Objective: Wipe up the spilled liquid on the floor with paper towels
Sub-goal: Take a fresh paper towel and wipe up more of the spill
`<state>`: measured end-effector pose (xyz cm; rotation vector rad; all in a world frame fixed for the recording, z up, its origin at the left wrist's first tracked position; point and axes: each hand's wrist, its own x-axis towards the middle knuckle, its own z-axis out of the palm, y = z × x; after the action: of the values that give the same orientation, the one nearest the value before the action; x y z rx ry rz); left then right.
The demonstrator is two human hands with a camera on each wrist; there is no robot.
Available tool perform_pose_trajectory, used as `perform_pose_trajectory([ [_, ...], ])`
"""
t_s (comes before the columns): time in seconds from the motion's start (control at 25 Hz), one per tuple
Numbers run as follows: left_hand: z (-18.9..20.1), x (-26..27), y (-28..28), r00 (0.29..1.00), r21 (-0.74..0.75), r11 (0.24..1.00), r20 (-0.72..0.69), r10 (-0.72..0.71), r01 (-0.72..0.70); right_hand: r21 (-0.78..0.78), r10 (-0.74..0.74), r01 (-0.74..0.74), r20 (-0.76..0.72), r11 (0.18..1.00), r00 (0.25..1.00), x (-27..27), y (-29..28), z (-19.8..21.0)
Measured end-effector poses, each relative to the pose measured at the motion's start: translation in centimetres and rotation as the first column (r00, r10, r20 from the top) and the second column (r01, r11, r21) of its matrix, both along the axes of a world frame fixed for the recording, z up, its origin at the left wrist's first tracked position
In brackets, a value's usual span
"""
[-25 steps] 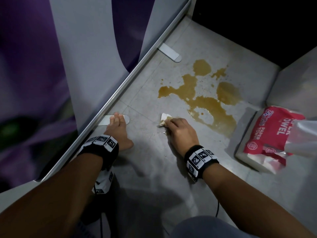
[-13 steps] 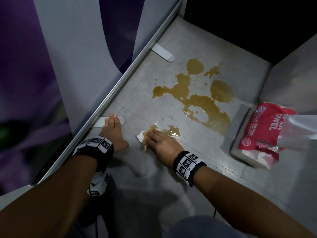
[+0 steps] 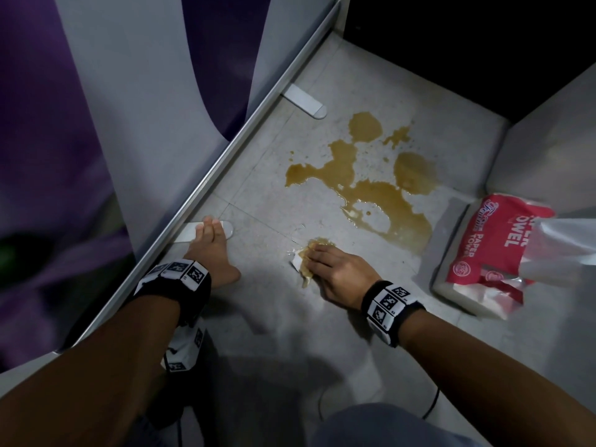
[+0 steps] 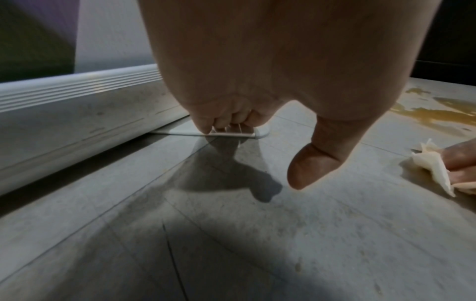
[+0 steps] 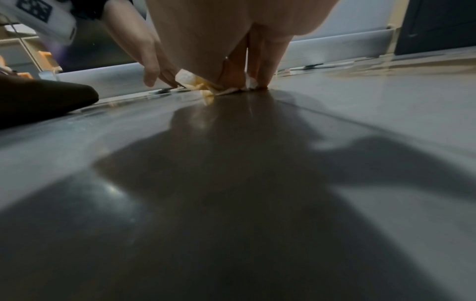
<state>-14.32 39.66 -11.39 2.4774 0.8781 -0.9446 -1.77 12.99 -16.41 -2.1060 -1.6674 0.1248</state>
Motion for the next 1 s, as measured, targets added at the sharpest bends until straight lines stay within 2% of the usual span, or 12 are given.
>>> perform_pose_trajectory([
  [0.2,0.0,0.0,-0.2,1.000,0.000,1.000,-0.001,0.010,-0.010,-0.026,-0.070,0.069,-0.029,0.997,0.997,-0.3,-0.7,0.9],
  [0.32,0.0,-0.1,-0.5,1.000,0.006,1.000,0.008,0.016,-0.016,-0.104,-0.191,0.175,-0.173,0.979,0.966,0.0,-0.7,2.7],
  [0.36,0.0,-0.1,-0.6,1.000,0.003,1.000,0.012,0.018,-0.018,-0.158,-0.279,0.243,-0.275,0.957,0.920,0.3,-0.8,3.4],
  [0.44,-0.1,-0.3,-0.6,1.000,-0.011,1.000,0.014,0.023,-0.023,-0.255,-0.451,0.373,-0.488,0.892,0.747,1.2,-1.1,4.3],
  [0.48,-0.1,-0.3,-0.7,1.000,-0.016,1.000,0.013,0.023,-0.023,-0.282,-0.507,0.423,-0.546,0.861,0.667,1.9,-1.0,4.5],
  [0.52,0.0,-0.3,-0.7,1.000,-0.019,1.000,0.014,0.022,-0.021,-0.289,-0.544,0.466,-0.547,0.836,0.637,2.5,-0.8,4.7],
  [0.64,0.1,-0.3,-0.7,1.000,-0.026,0.999,0.009,0.023,-0.023,-0.271,-0.597,0.534,-0.440,0.801,0.671,4.0,0.1,4.1],
  [0.68,0.2,-0.2,-0.7,1.000,-0.025,0.999,0.007,0.023,-0.023,-0.260,-0.589,0.529,-0.366,0.808,0.720,4.1,0.4,3.8],
  [0.76,0.3,-0.2,-0.7,1.000,-0.022,1.000,0.004,0.022,-0.022,-0.239,-0.522,0.485,-0.121,0.841,0.845,3.9,0.7,3.4],
  [0.8,0.3,-0.2,-0.7,1.000,-0.023,1.000,0.003,0.021,-0.021,-0.232,-0.484,0.470,-0.003,0.852,0.875,3.6,0.8,3.3],
  [0.92,0.4,-0.1,-0.7,1.000,-0.017,1.000,0.001,0.017,-0.017,-0.232,-0.470,0.510,0.209,0.828,0.858,2.1,1.2,3.7],
  [1.0,0.4,-0.1,-0.7,1.000,-0.022,1.000,-0.002,0.015,-0.015,-0.277,-0.477,0.528,0.232,0.803,0.848,1.2,1.5,3.9],
])
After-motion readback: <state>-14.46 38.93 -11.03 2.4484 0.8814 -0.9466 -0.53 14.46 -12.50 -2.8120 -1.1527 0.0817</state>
